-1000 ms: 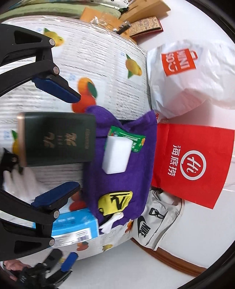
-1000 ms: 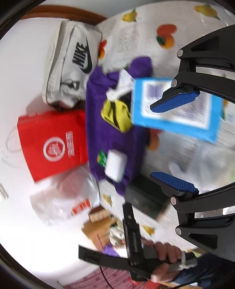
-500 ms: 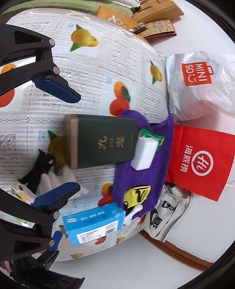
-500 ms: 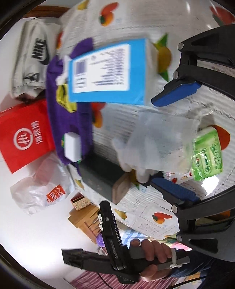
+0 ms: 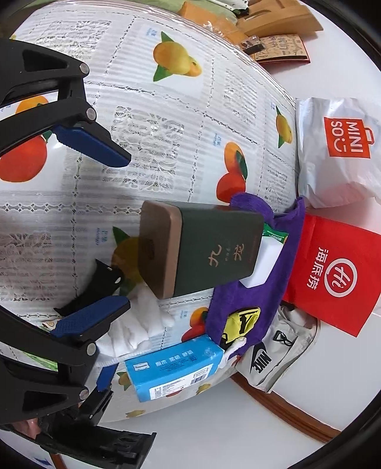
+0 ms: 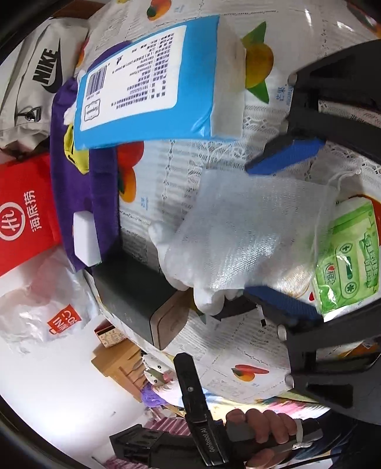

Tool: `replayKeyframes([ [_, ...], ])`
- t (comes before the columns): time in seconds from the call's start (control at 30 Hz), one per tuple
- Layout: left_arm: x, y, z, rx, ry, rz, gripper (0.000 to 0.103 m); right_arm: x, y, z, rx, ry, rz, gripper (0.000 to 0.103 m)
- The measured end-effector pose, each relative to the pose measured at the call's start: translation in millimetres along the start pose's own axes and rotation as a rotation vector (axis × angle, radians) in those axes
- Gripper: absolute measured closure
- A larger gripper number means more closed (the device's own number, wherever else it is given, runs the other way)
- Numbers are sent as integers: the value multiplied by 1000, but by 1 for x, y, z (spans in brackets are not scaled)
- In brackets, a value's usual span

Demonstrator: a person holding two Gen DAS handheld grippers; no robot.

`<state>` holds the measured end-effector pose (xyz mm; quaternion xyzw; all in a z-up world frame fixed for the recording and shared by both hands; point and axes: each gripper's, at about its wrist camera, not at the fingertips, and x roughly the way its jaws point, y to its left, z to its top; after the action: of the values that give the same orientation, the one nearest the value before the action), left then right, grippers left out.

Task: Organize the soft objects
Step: 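Grasp the clear plastic glove with the right tool while the left tool approaches the white glove, then lift the clear glove with the right tool while the left tool grasps the orange-slice snack packet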

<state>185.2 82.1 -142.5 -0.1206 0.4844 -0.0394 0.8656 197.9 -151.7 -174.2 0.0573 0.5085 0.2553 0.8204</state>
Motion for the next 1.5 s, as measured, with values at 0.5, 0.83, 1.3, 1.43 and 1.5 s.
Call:
replayKeyframes([
  [0.5, -6, -11, -25, 25, 13, -1, 14, -45, -5, -12, -13, -97, 2, 83],
  [0.83, 4, -30, -41, 64, 47, -16, 14, -62, -24, -39, -10, -121, -104, 92],
  [1.3, 23, -83, -61, 197, 86, -111, 35, -70, -60, -60, 63, -136, -151, 93],
  [1.43, 30, -84, -63, 196, 89, -115, 51, -66, -64, -62, 71, -127, -160, 93],
  [1.5, 29, -84, -63, 195, 78, -115, 58, -63, -65, -64, 78, -121, -153, 93],
])
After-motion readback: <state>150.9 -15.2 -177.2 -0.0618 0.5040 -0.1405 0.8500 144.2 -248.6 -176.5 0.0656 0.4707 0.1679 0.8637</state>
